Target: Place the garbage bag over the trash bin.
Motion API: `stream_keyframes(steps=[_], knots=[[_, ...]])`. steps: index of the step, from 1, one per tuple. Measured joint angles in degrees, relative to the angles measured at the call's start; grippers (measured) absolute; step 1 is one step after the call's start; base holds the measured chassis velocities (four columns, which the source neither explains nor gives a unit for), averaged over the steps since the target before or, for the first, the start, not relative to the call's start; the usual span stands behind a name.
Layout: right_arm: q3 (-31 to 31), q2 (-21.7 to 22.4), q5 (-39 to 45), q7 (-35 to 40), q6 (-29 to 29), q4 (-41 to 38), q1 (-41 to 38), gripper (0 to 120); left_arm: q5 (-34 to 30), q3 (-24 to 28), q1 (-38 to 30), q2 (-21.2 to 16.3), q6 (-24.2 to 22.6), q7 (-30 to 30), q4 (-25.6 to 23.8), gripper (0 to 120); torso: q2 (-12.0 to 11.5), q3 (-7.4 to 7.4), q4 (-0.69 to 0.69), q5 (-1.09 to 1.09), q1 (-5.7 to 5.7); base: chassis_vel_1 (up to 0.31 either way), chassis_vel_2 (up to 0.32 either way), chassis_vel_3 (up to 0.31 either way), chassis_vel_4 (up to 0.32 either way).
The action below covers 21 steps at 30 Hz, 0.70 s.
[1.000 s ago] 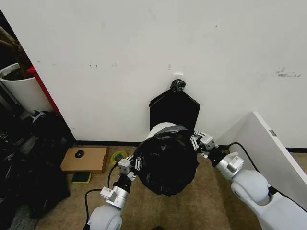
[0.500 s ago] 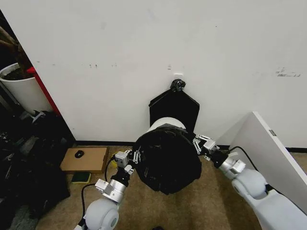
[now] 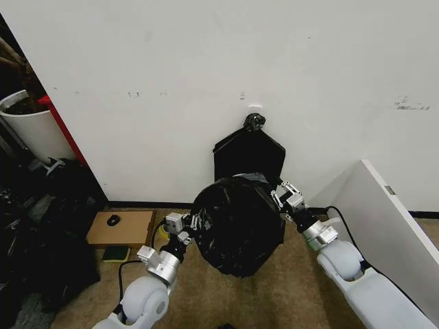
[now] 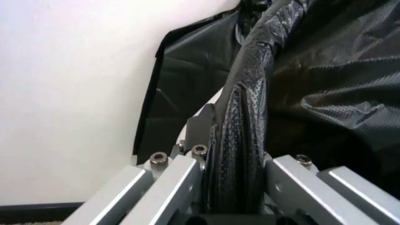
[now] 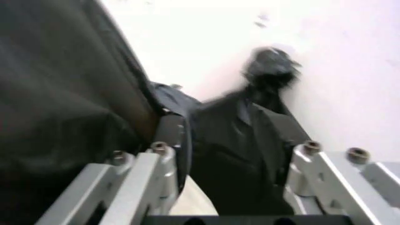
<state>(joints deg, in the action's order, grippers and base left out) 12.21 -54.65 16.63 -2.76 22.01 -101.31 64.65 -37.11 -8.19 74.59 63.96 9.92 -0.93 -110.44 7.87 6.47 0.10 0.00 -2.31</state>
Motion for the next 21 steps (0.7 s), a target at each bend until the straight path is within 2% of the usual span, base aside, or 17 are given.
stream_keyframes(steps=[1, 3, 7, 10, 11, 13, 14, 16, 18, 19, 21], knots=[[0.0, -0.2, 1.4, 2.5, -2.1, -0.8, 0.4, 45, -0.3, -0.1, -0.2, 0.0, -0.3, -0.1, 0.3, 0, 0.0, 0.0, 0.0, 0.0, 0.0, 0.0, 0.0, 0.0, 0.0], [0.1, -0.3, 2.6, 4.3, -3.8, -1.5, 0.6, 47, -0.6, -0.1, -0.3, -0.1, -0.5, -0.1, 0.5, 0, 0.0, 0.0, 0.0, 0.0, 0.0, 0.0, 0.0, 0.0, 0.0], [0.1, -0.1, 11.1, 9.9, -10.7, -4.5, 2.0, 63, -1.7, -0.2, -0.4, -0.7, -1.4, -0.1, 0.6, 0, 0.0, 0.0, 0.0, -0.01, 0.0, 0.0, 0.0, 0.0, 0.0], [0.4, 0.4, 17.7, 8.9, -11.7, -5.2, 2.6, 75, -1.8, -0.4, -0.3, -0.9, -1.5, -0.1, 0.4, 0, 0.0, 0.0, -0.01, 0.0, 0.0, 0.0, 0.0, 0.0, 0.0], [0.4, 0.4, 17.7, 8.9, -11.7, -5.2, 2.6, 75, -1.8, -0.4, -0.3, -0.9, -1.5, -0.1, 0.4, 0, 0.0, 0.0, -0.01, 0.0, 0.0, 0.0, 0.0, 0.0, 0.0], [0.8, 0.7, 21.4, 6.8, -11.7, -5.6, 3.0, 85, -1.9, -0.6, -0.3, -0.7, -1.5, -0.4, 0.3, 0, 0.0, 0.0, -0.01, 0.0, 0.0, 0.0, 0.0, 0.0, 0.0], [1.1, 1.0, 23.2, 4.9, -11.7, -5.8, 3.2, 88, -1.9, -0.7, -0.3, -0.7, -1.5, -0.5, 0.3, 0, 0.0, 0.0, -0.01, 0.01, 0.0, 0.0, 0.0, 0.0, 0.0], [2.3, 2.4, 26.0, -3.2, -12.2, -5.7, 3.8, 96, -1.8, -0.9, 0.0, -0.6, -1.5, -0.6, 0.1, 0, 0.0, 0.0, 0.01, -0.01, 0.0, 0.0, 0.0, 0.0, 0.0], [3.6, 3.3, 27.6, -11.3, -12.3, -4.4, 3.8, 99, -1.7, -1.2, 0.4, -0.6, -1.5, -0.6, -0.2, 0, 0.0, 0.0, -0.02, 0.0, 0.0, 0.0, 0.0, 0.0, 0.0], [3.6, 3.3, 27.6, -11.3, -12.3, -4.4, 3.8, 99, -1.7, -1.2, 0.4, -0.6, -1.5, -0.6, -0.2, 0, 0.0, 0.0, -0.02, 0.0, 0.0, 0.0, 0.0, 0.0, 0.0], [6.0, 4.2, 28.5, -23.4, -12.3, -2.0, 3.5, 100, -1.4, -1.5, 0.7, -0.6, -1.6, -0.7, -0.4, 0, 0.0, 0.0, -0.01, 0.0, 0.0, 0.0, 0.0, 0.0, 0.0]])
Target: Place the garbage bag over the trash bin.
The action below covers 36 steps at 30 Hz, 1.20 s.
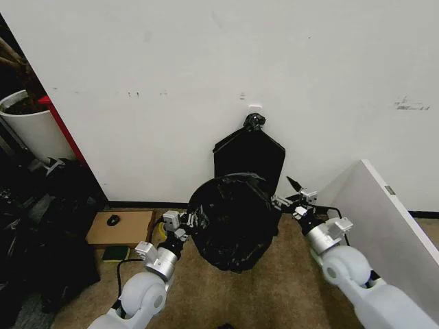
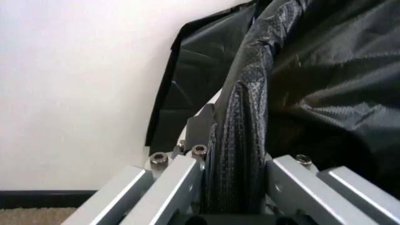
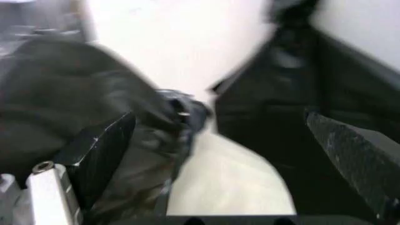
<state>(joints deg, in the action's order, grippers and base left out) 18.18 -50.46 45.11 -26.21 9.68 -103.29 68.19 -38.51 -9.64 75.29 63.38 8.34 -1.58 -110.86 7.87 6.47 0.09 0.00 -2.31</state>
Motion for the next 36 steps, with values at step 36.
stream_keyframes(steps=[36], knots=[[-4.3, -4.4, -21.8, 22.9, 12.3, -24.6, 27.3, 100, -35.3, -6.5, -4.0, 6.1, -15.2, -8.3, 0.6, 0, 0.0, -0.01, -0.01, 0.0, 0.0, 0.0, 0.0, 0.0, 0.0]])
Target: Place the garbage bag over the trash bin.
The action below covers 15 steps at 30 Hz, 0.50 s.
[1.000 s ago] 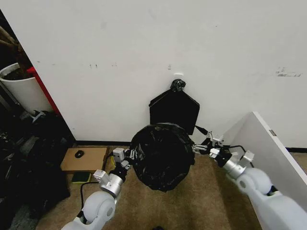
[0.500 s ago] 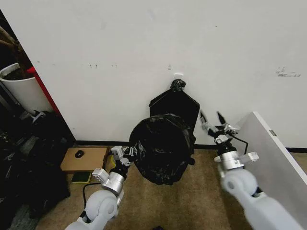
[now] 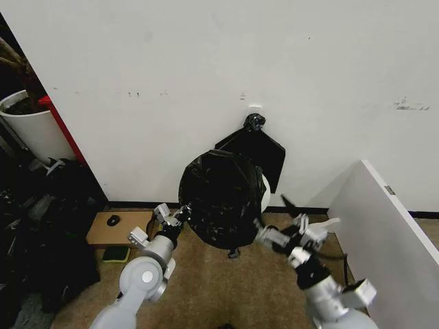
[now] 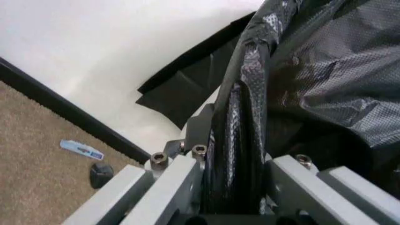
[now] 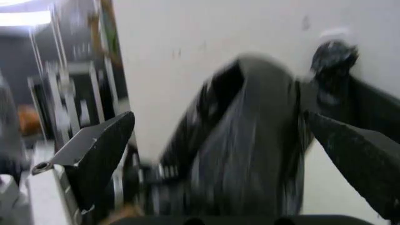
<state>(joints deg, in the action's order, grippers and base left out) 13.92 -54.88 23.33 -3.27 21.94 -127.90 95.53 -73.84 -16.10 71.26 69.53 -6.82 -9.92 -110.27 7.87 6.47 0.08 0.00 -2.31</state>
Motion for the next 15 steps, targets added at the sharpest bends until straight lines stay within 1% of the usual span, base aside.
stream_keyframes(steps=[2, 5, 7, 11, 15], knots=[[-1.0, 0.1, -4.3, 0.9, -1.5, 1.0, 1.0, 100, -1.1, -0.5, -0.2, 0.2, -0.8, -0.4, -0.3, 0, 0.0, 0.0, 0.01, 0.0, 0.0, 0.0, 0.0, 0.0, 0.0], [-3.0, 0.1, -8.5, 1.9, -2.3, 2.3, 0.9, 100, -2.2, -1.1, -0.2, 0.2, -2.0, -0.5, -0.9, 0, 0.0, 0.0, 0.01, 0.0, 0.0, 0.0, 0.0, 0.0, 0.0], [-3.5, 0.1, -9.5, 1.9, -2.3, 2.6, 0.6, 100, -2.3, -1.1, -0.2, 0.2, -2.2, -0.5, -0.9, 0, 0.0, 0.0, 0.01, 0.0, 0.0, 0.0, 0.0, 0.0, 0.0], [-4.2, -0.4, -14.3, 1.0, -1.2, 3.8, -1.6, 100, -3.6, -1.4, -0.3, 0.1, -2.9, -0.2, -1.0, 0, 0.0, 0.0, 0.0, 0.0, 0.0, 0.0, 0.0, 0.0, 0.0], [-4.3, -0.5, -15.9, 0.5, -0.7, 3.8, -2.2, 100, -4.9, -1.5, -0.8, 0.2, -3.8, -0.2, -1.0, 0, 0.0, 0.0, 0.01, -0.01, 0.0, 0.0, 0.0, 0.0, 0.0]])
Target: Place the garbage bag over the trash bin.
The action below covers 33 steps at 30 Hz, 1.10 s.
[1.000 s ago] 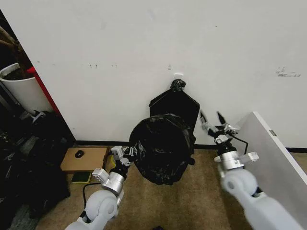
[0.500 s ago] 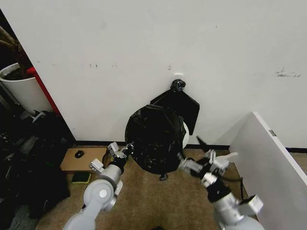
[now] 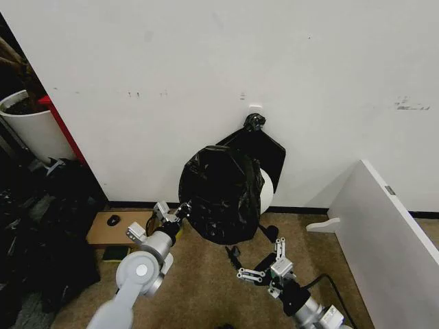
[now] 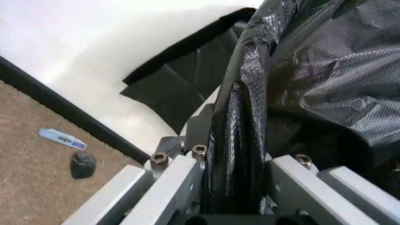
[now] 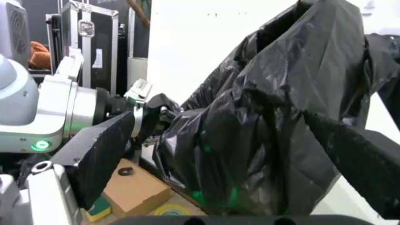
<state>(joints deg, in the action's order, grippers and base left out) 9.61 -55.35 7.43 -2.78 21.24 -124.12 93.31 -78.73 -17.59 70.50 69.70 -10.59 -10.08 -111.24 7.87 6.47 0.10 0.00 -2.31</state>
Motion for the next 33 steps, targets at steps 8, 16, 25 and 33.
stream_keyframes(steps=[8, 16, 25, 33], knots=[[0.5, -0.6, -7.0, 4.1, 0.5, -0.1, 0.5, 100, -1.8, -0.3, -1.1, 0.3, -1.9, -0.6, 0.1, 0, 0.0, 0.0, 0.0, 0.01, 0.0, 0.0, 0.0, 0.0, 0.0], [-1.3, -0.2, -7.9, 15.0, -5.1, -0.6, 1.8, 82, -1.3, 0.1, -1.4, 0.6, -2.2, -0.6, 0.4, 0, 0.0, 0.0, 0.0, 0.0, 0.0, 0.0, 0.0, 0.0, 0.0], [-3.3, 0.1, -2.9, 13.1, -4.1, 0.4, -0.3, 49, 0.0, 0.0, -0.7, 0.7, -2.1, -0.2, 0.2, 0, 0.0, 0.0, -0.01, 0.01, 0.0, 0.0, 0.0, 0.0, 0.0], [-3.2, 0.2, -3.9, 12.2, -3.8, 1.8, -0.5, 21, 0.5, -0.3, -0.3, 0.7, -1.9, -0.1, -0.7, 0, 0.0, 0.0, 0.0, 0.0, 0.0, 0.0, 0.0, 0.0, 0.0]])
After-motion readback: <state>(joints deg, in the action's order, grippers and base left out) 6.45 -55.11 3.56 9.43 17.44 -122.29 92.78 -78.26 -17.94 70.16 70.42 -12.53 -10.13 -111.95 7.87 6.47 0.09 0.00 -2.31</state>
